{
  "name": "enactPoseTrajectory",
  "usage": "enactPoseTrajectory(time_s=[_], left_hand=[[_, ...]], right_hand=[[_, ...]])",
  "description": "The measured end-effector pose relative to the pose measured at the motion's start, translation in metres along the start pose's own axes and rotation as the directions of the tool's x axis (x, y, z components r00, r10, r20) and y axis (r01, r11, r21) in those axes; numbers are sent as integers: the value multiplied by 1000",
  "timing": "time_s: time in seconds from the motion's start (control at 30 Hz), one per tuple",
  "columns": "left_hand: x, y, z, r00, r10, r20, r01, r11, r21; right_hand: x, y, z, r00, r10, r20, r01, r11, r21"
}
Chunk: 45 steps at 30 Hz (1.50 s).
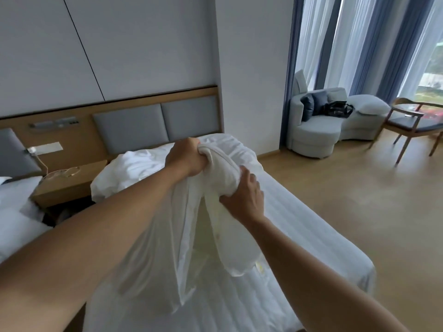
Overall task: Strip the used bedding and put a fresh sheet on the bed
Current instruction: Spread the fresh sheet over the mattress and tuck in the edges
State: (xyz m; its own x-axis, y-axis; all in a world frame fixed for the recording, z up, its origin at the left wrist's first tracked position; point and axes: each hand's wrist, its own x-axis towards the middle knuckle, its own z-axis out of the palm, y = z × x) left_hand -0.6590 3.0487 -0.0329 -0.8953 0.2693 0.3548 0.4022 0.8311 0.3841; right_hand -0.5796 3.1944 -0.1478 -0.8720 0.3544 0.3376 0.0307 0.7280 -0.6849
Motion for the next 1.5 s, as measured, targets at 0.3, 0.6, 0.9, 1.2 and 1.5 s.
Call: enactPoseTrajectory(time_s=[0.3, 0.6, 0.9, 1.2, 1.5], left_hand=[[-4, 21, 16, 998, 49, 27, -51, 997, 63], [-5, 23, 17, 999, -45, 2, 45, 988, 146], [16, 80, 67, 980, -13, 198, -63, 927, 370], [64, 91, 68, 988, -66, 142, 50, 992, 116], [109, 54, 50, 999, -39, 23, 37, 995, 89]], right_hand=[[-4, -9, 22, 987, 152, 60, -163, 941, 298], [41, 9, 22, 988, 149, -39, -142, 980, 138], [99, 65, -34, 923, -196, 331, 202, 979, 19], [12, 78, 11, 712, -547, -441, 572, 816, -88], [17, 113, 103, 608, 400, 686, -762, 538, 362]])
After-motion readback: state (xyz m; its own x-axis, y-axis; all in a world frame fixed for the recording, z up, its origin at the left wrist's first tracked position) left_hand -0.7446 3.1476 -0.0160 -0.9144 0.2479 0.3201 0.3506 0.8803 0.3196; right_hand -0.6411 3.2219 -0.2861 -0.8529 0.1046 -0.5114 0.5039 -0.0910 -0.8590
